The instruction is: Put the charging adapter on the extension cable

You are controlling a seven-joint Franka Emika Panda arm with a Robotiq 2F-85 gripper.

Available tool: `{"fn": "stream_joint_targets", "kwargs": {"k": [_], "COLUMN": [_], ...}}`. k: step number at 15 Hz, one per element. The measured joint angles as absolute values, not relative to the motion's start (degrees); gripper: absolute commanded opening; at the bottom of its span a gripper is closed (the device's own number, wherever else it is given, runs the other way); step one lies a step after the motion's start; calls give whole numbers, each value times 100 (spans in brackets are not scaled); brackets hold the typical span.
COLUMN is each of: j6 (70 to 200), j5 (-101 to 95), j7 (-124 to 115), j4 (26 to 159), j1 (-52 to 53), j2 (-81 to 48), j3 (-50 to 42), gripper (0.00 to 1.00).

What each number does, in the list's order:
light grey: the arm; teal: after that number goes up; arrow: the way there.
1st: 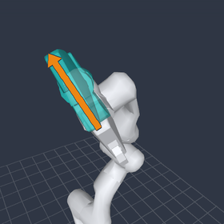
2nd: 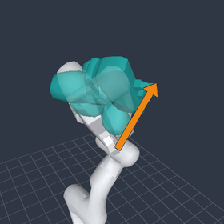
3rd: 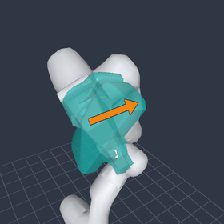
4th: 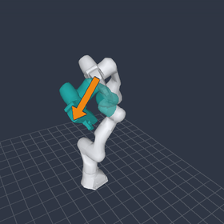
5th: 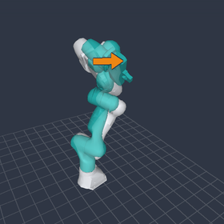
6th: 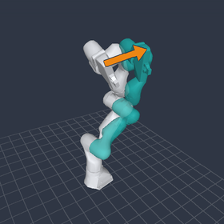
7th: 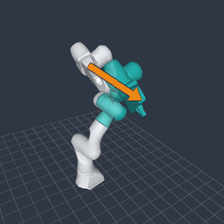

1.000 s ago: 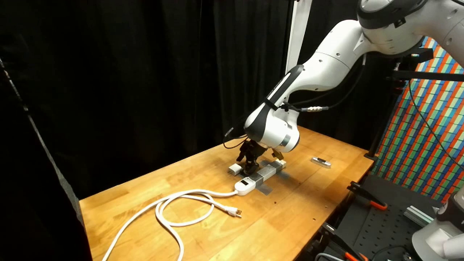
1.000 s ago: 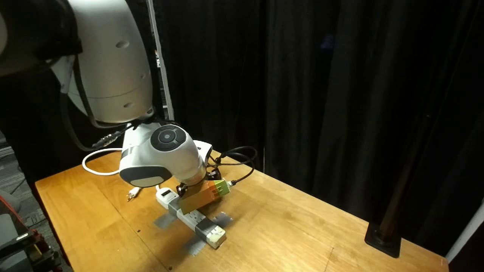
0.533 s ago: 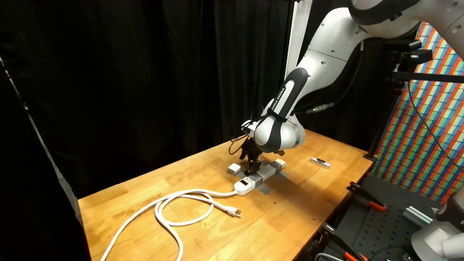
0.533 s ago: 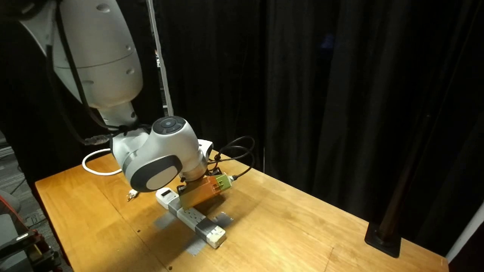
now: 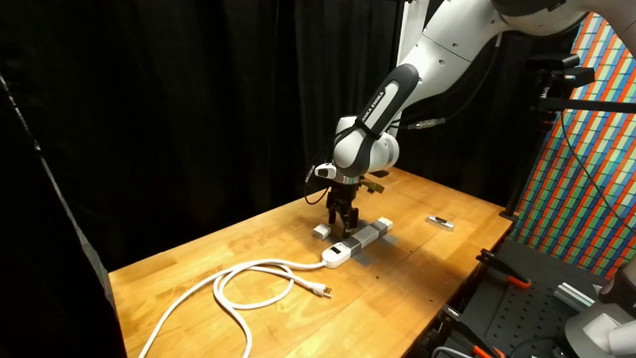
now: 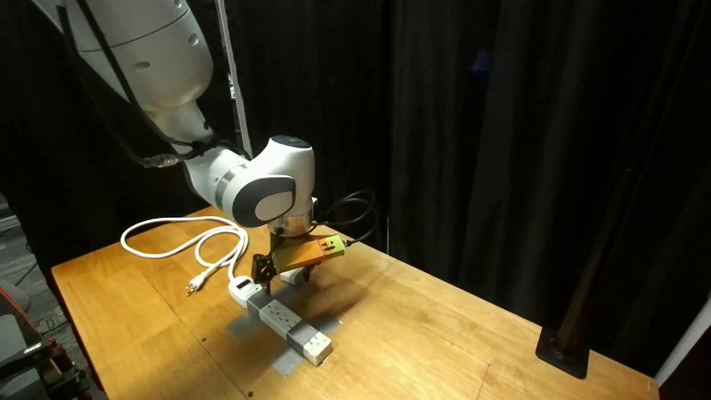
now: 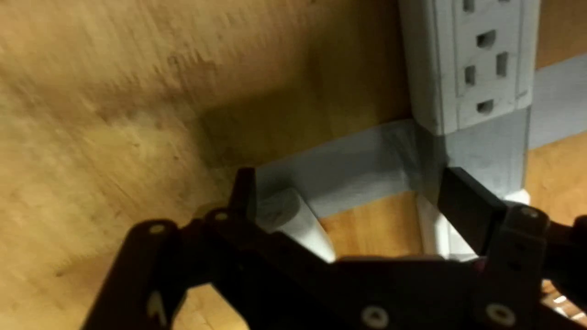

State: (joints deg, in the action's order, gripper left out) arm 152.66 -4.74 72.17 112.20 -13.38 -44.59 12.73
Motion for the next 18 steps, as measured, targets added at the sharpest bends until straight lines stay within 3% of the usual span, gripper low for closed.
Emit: {"fn": "stream_joint_targets", "kwargs": {"k": [7,9,12,18], "j6": [12034,11615,11837,13522], "j5": [-472,-403,244,1284], "j7": [8246,8320,8296,8375], "j4": [9816,9458,9310,9722], "j1": [-1219,-1169,-1205,-1321], "j2": [-4820,-4928,-4969,-5160], "j3": [1253,1183,1155,1350], "gripper": [100,100,100,100]}}
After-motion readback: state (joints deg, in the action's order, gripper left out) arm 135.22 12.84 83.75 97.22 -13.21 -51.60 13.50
